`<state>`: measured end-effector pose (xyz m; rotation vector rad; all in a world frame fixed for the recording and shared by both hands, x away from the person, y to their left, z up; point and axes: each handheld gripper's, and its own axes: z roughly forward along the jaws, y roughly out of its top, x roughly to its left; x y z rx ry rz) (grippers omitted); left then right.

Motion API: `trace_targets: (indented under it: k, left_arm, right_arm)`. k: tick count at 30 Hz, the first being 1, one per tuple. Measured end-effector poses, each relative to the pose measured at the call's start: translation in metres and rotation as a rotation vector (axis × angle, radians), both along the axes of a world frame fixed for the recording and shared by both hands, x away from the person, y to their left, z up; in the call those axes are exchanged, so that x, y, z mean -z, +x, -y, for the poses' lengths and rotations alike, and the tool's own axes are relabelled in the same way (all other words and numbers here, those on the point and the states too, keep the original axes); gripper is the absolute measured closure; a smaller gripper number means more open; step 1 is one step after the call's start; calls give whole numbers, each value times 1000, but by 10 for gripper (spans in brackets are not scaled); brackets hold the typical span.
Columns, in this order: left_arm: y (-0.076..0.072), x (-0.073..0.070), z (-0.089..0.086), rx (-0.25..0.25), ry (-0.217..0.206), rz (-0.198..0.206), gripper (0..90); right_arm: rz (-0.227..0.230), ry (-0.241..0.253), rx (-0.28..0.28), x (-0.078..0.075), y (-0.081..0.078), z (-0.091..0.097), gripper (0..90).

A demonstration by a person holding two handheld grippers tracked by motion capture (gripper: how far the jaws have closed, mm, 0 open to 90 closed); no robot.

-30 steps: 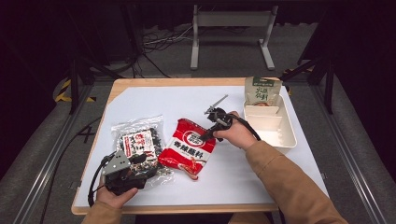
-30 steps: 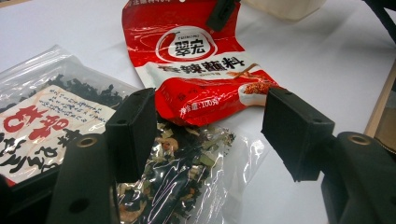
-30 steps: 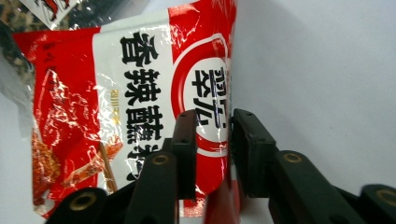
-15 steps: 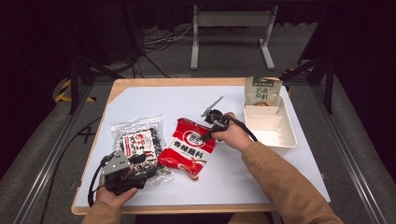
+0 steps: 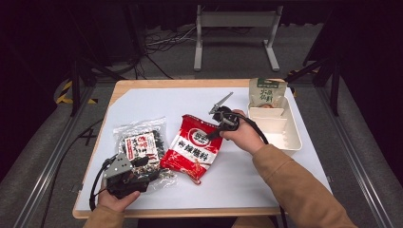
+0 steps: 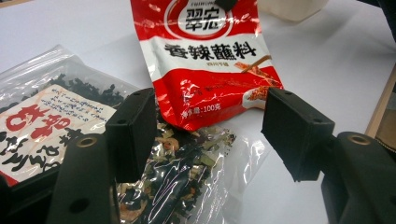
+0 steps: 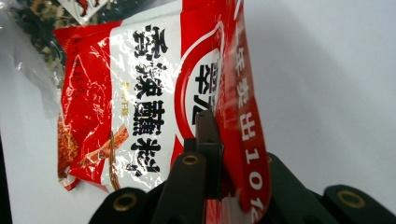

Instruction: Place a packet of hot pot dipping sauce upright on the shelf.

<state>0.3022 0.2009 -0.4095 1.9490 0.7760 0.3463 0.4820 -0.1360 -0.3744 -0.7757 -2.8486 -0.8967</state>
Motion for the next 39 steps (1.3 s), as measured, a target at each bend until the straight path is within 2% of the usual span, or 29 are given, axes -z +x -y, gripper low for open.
trace_targets:
  k: [1, 3, 8, 11, 13, 24, 28, 31, 33, 39]
  left_arm:
    - [0, 0, 0, 0, 0, 0, 358]
    - [0, 0, 0, 1, 0, 0, 358]
    - [0, 0, 0, -1, 1, -3, 358]
    - [1, 0, 0, -1, 1, -1, 358]
    - [0, 0, 0, 0, 0, -2, 359]
    - [0, 0, 0, 0, 1, -1, 359]
    - [0, 0, 0, -1, 2, -1, 358]
    - [0, 0, 0, -1, 2, 0, 359]
    - [0, 0, 0, -1, 3, 0, 359]
    - [0, 0, 0, -2, 2, 1, 358]
  right_arm:
    - [0, 0, 0, 0, 0, 0, 884]
    - [28, 11, -15, -10, -5, 1, 885]
    - [63, 39, -34, -28, -15, 2, 886]
    - [74, 48, -39, -34, -18, 2, 886]
    - [98, 63, -55, -44, -22, 3, 886]
    - [175, 91, -109, -75, -45, 2, 888]
    - [199, 87, -128, -82, -51, 2, 888]
    - [257, 56, -138, -88, -60, 0, 888]
    - [278, 42, -140, -91, -62, 0, 888]
    - [308, 24, -142, -97, -65, 1, 888]
